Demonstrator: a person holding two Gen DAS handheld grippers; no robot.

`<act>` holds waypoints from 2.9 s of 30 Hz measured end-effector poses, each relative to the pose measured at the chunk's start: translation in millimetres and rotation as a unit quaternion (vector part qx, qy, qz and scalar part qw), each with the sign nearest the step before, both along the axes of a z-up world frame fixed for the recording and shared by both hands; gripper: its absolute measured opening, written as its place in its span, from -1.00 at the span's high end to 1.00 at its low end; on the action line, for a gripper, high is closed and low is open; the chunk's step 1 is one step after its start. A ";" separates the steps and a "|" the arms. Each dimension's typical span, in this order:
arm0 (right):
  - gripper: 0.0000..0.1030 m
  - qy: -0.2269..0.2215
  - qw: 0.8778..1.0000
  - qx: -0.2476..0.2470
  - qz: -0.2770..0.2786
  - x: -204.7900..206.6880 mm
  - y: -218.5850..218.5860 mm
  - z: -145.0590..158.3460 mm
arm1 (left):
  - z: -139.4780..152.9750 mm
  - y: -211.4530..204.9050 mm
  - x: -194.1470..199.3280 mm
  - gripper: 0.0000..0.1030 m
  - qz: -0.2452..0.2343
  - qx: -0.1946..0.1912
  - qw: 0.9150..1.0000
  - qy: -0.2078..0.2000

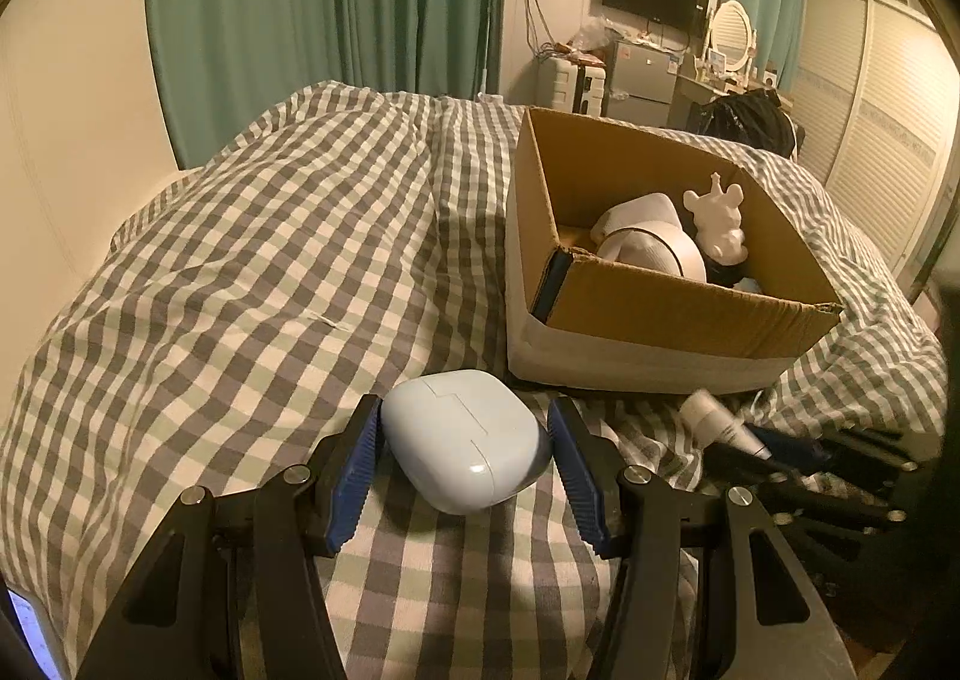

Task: Organize objects

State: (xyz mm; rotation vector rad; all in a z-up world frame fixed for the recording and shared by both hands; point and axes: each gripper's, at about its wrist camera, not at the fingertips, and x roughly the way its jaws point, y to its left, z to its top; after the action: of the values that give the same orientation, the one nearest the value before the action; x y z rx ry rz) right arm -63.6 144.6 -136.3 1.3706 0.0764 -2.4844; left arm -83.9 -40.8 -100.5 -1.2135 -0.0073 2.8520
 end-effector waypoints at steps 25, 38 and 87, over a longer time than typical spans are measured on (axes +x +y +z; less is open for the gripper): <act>0.59 0.150 0.986 -0.069 -0.005 -97.6 54.8 122.8 | 75.0 53.3 -111.9 -0.11 -0.070 0.035 0.996 0.048; 0.56 0.089 0.992 -0.091 -0.015 -172.1 71.8 63.7 | 28.1 87.1 -156.9 -0.14 -0.141 -0.022 0.989 0.041; -0.97 0.337 0.931 0.011 -0.138 84.6 103.6 135.0 | 101.0 72.8 93.0 -1.00 -0.023 -0.016 0.966 0.259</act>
State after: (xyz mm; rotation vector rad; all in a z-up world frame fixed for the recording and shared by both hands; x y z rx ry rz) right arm 21.0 248.2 -1.3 0.4962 0.0598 -3.0883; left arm 9.1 32.0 0.5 -0.4310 0.0840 3.0379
